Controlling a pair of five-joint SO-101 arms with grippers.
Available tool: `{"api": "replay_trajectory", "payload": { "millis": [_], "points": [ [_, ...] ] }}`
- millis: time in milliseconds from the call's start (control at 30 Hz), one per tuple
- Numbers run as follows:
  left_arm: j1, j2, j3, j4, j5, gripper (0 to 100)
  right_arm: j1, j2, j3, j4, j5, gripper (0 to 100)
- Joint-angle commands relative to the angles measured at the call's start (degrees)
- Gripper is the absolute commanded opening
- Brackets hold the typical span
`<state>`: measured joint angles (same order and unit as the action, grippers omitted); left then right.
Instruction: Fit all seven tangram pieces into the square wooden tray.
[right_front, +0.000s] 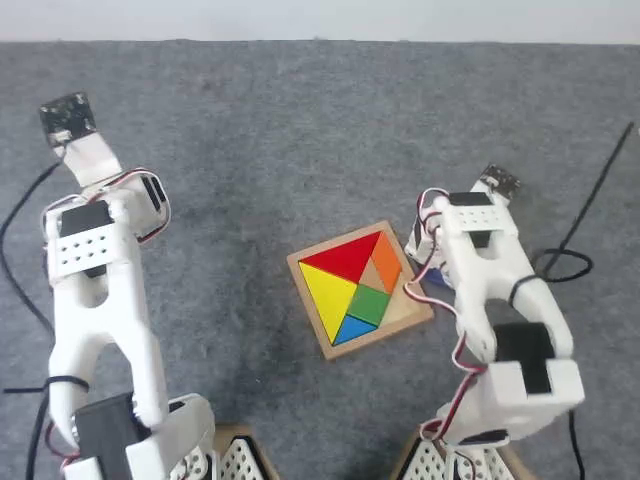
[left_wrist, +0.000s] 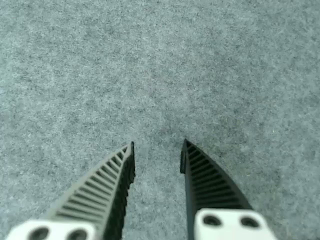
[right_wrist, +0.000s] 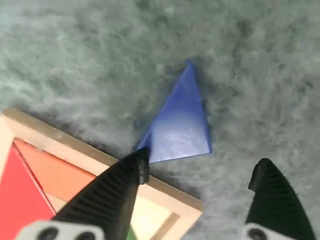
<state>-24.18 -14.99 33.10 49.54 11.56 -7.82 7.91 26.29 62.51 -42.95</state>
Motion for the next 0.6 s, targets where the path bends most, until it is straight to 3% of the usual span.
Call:
{"api": "replay_trajectory", "payload": {
  "millis": [0,167,233,367,567],
  "points": [
    [0.4,-0.4,-2.3,0.1,0.1,15,-0.9,4.5,-6.0,2.9,-0.9,31.4],
    [0.4,-0.4,-2.3,0.1,0.1,15,-2.2,11.2,-15.1,12.0,-6.8,30.4],
    [0.4,-0.4,-2.3,0.1,0.1,15,-3.6,13.5,-19.3,15.3,-9.0,25.8],
    [0.4,-0.4,-2.3,0.1,0.1,15,-4.6,18.2,-26.9,20.3,-9.3,16.9],
    [0.4,-0.4,-2.3,0.1,0.1,15,-2.2,23.4,-31.2,23.0,-7.1,16.2]
  ]
}}
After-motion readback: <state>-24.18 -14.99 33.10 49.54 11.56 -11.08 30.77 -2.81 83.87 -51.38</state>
